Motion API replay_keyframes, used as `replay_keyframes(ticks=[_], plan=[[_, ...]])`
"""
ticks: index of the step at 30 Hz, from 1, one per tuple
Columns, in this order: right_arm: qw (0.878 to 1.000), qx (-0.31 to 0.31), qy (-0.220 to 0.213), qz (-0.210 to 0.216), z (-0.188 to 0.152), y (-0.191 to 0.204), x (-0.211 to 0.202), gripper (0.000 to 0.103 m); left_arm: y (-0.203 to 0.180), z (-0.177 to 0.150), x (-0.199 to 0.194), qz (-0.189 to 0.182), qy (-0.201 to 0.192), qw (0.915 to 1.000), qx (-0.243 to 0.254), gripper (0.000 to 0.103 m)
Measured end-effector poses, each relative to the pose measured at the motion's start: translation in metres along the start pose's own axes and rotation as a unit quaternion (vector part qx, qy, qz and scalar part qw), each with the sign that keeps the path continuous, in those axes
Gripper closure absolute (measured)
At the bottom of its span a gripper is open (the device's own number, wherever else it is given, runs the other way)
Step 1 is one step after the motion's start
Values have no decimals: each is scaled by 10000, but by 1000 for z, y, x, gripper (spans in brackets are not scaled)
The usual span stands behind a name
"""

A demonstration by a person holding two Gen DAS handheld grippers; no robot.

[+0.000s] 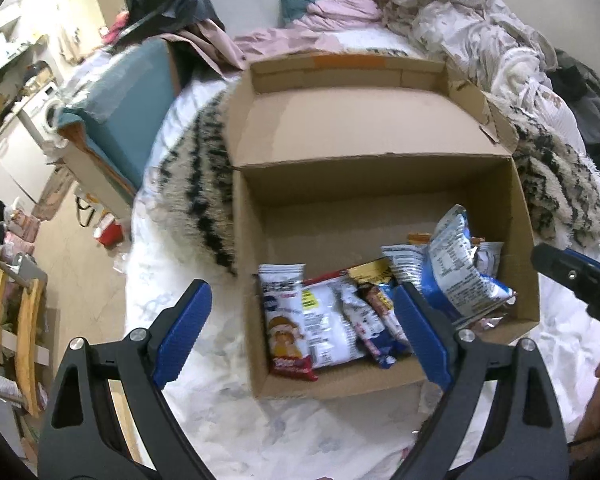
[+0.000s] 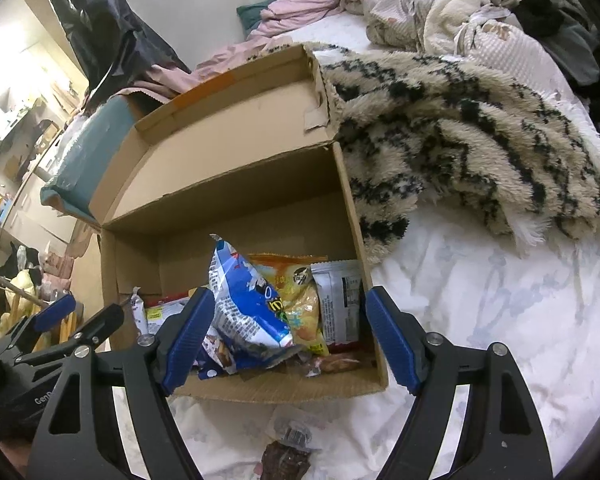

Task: Organize snacks
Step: 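Withdraw both grippers from the box toward the remaining snacks on the sheet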

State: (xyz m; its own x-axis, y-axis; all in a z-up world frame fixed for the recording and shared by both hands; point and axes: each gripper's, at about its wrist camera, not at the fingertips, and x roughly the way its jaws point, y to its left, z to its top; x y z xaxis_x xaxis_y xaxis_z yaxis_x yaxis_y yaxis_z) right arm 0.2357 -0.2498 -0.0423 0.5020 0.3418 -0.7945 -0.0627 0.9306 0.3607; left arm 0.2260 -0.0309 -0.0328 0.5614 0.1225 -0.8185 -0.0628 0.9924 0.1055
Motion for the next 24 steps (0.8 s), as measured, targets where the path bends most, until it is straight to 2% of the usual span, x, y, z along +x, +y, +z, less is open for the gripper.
replay_keyframes(ticks=[9, 18, 24], plan=[[9998, -57, 98, -142, -28, 10, -24, 22, 31, -27, -30, -71, -36, 9996, -276, 13], [9992, 296, 257, 69, -72, -2, -49, 22, 47, -68, -56, -299, 67, 9987, -412, 12], [9982, 411, 424, 93, -96, -9, -55, 22, 51, -94, -59, -453, 235, 9970, -573, 12]])
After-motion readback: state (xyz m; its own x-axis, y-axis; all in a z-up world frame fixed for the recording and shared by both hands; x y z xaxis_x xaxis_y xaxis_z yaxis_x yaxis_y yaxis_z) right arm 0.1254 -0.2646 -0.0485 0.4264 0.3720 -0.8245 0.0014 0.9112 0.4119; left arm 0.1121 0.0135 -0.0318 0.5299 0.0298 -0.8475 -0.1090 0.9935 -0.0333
